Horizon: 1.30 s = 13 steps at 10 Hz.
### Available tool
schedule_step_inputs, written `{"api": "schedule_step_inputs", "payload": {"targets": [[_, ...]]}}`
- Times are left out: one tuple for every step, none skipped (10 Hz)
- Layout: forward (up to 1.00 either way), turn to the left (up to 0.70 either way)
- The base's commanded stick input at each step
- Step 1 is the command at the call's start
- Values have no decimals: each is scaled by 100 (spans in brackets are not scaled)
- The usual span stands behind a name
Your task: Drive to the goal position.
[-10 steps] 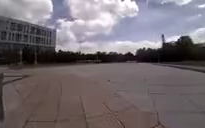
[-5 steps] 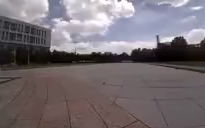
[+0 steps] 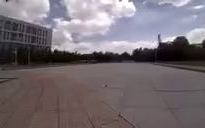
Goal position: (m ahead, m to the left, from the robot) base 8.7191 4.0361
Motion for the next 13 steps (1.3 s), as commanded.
{"api": "schedule_step_inputs", "payload": {"targets": [[70,0],[70,0],[70,0],[70,0],[70,0],[70,0],[70,0],[70,0],[70,0],[70,0],[70,0],[70,0],[70,0]]}}
